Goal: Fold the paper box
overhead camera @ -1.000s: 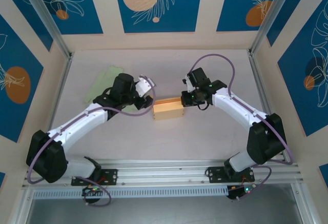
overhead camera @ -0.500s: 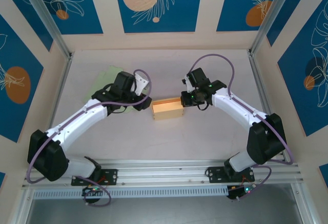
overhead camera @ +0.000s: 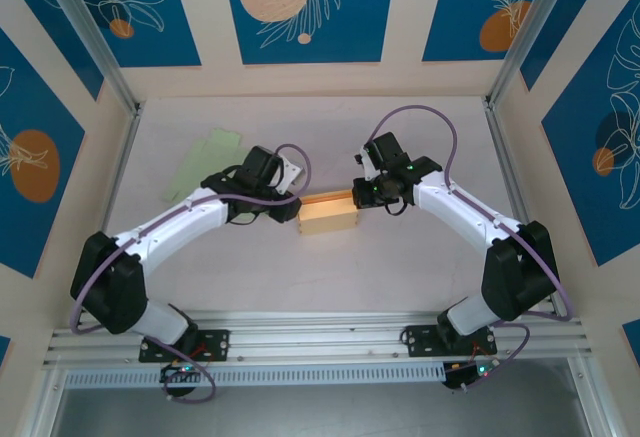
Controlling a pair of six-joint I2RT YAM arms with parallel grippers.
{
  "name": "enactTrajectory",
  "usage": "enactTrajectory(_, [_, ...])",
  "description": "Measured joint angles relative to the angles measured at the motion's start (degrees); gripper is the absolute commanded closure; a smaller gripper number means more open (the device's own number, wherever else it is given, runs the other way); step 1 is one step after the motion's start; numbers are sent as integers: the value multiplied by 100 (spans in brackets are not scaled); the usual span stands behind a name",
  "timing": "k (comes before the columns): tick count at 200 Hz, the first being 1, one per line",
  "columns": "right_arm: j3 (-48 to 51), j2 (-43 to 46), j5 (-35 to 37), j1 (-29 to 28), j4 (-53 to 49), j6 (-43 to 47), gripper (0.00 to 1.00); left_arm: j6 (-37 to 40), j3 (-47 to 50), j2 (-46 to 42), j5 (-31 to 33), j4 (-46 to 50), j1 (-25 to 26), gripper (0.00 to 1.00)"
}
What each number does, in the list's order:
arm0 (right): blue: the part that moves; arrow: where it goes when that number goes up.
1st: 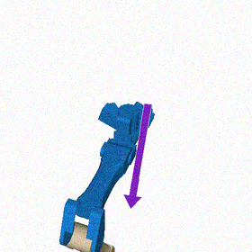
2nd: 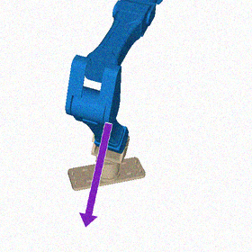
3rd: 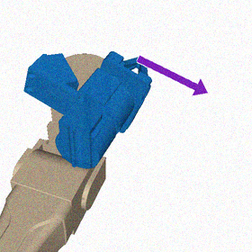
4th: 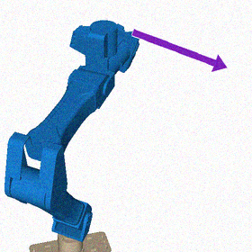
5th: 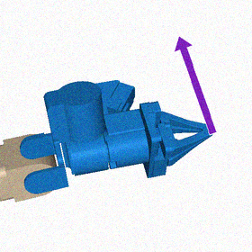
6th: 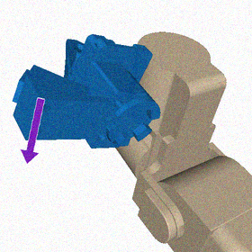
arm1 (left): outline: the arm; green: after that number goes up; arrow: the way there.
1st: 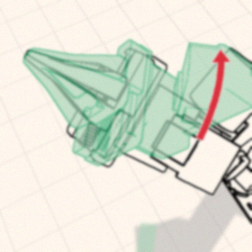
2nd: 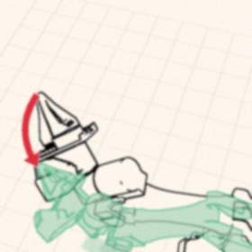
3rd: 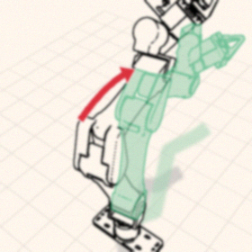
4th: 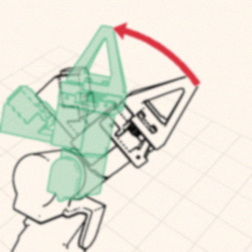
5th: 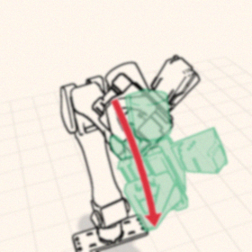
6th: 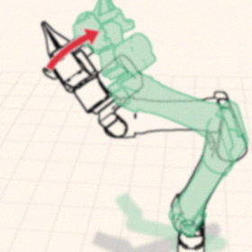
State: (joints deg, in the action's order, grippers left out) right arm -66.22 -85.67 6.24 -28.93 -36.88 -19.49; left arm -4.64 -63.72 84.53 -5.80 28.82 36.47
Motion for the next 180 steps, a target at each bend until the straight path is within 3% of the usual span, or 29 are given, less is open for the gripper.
enactTrajectory(40, [0,0,0,-11,0,0,90,-55,-103,136,63,0,22,86])
enactTrajectory(76, [0,0,2,-26,2,-2,90,-184,-118,142,52,-20,48,93])
enactTrajectory(143, [0,0,140,-26,0,-2,90,-603,-118,142,-144,-212,46,93])
enactTrajectory(180, [2,0,205,-26,0,-2,91,-905,-105,146,-299,-323,46,85])
